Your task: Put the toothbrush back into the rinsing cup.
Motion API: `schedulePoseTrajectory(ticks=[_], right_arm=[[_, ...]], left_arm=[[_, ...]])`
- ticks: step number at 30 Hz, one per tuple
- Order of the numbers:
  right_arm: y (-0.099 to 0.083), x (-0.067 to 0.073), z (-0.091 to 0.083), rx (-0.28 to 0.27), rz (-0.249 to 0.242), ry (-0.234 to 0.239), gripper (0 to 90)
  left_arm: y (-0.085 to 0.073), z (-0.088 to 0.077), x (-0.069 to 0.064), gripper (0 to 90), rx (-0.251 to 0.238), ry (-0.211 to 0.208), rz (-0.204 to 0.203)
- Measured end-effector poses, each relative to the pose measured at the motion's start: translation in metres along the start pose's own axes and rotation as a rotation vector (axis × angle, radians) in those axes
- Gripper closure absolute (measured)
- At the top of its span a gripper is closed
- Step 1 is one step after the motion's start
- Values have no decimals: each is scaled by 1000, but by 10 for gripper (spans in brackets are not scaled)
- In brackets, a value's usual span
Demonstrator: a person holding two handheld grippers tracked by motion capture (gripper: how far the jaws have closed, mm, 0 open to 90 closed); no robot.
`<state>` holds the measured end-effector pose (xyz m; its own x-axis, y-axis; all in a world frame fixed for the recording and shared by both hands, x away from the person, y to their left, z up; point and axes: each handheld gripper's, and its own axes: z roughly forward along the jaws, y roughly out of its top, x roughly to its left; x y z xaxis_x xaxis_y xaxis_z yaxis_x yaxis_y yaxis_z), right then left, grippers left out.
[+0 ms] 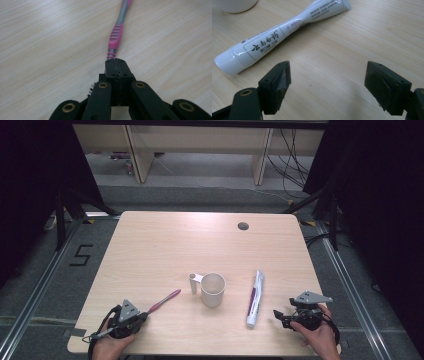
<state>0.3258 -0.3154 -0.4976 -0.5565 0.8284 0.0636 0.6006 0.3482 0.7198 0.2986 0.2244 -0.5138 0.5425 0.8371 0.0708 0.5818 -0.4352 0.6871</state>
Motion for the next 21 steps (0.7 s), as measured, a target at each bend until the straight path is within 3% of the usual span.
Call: schedulePoseTrajectory(ticks=[7, 8, 9, 19, 20, 21], right_arm=[[0, -1, 0, 6, -2, -2, 221], [0, 3, 0, 12, 34, -6, 221], [0, 1, 0, 5, 14, -6, 221], [0, 2, 1, 11, 21, -5, 221], [0, -1, 1, 5, -12, -5, 221], [0, -1, 1, 2, -15, -11, 221]], left_arm=[[9, 11, 24, 887, 10, 58, -34], [11, 13, 28, 886, 8, 71, -45], [13, 16, 32, 886, 6, 81, -51], [43, 43, 59, 887, 30, 127, -83], [47, 47, 61, 888, 31, 124, -86], [51, 50, 63, 887, 37, 124, -89]])
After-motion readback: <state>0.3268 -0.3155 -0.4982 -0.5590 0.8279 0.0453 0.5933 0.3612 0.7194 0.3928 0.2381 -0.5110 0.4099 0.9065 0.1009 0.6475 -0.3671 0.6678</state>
